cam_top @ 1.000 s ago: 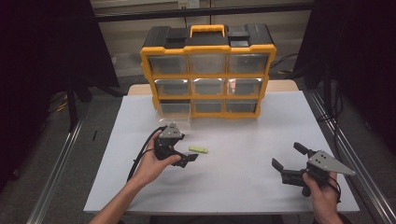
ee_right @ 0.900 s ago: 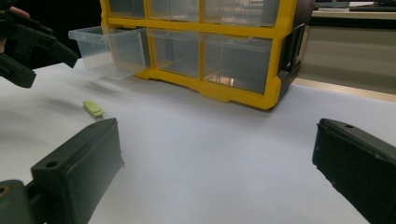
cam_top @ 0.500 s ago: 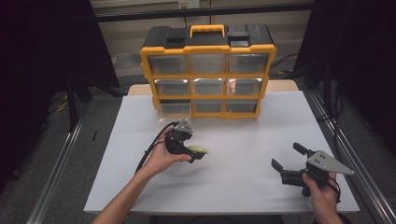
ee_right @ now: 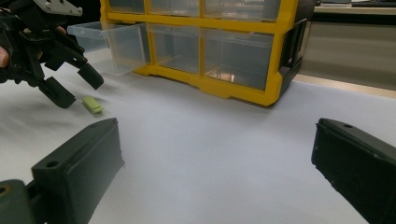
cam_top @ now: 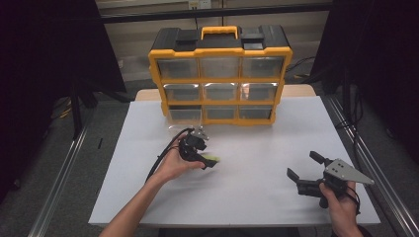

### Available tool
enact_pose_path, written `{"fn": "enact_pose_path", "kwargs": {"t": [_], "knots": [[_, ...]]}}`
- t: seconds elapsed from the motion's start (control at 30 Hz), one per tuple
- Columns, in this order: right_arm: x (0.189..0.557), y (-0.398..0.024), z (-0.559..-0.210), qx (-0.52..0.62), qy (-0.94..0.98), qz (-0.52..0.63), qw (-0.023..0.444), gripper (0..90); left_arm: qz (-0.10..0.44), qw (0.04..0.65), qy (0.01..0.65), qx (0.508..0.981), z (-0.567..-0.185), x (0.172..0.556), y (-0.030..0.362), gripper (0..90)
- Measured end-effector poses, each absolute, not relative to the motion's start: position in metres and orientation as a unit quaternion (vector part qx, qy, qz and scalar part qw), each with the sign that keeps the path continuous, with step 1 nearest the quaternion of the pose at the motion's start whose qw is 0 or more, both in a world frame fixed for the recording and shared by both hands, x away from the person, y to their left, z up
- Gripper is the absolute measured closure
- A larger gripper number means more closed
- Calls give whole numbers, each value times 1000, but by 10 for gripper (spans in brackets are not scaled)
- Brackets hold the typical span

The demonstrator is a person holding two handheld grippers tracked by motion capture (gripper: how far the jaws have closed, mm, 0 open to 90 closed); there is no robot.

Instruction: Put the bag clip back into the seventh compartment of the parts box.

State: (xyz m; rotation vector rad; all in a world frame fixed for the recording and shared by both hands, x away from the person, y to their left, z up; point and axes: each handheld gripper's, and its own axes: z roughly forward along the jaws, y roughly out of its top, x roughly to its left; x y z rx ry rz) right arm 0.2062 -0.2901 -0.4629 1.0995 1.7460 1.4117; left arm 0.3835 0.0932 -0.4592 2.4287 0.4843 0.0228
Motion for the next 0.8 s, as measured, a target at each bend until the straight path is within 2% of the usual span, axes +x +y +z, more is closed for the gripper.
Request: {"fn": "enact_pose_path", "kwargs": {"t": [0.2,0.23,0.37,0.47,0.8], "knots": [[206,-289,-463,415,664,536,315,12,1,293,171,941,-466,387,92,303],[206,-289,-463,415,664,536,315,11,0,296,180,938,-466,386,92,332],[206,-289,-463,414,664,536,316,10,1,293,176,940,-467,386,91,357],[206,-289,-463,414,664,538,314,11,20,282,162,946,-466,385,90,428],[205,-289,-463,411,664,539,314,9,19,265,157,951,-464,386,88,461]]}}
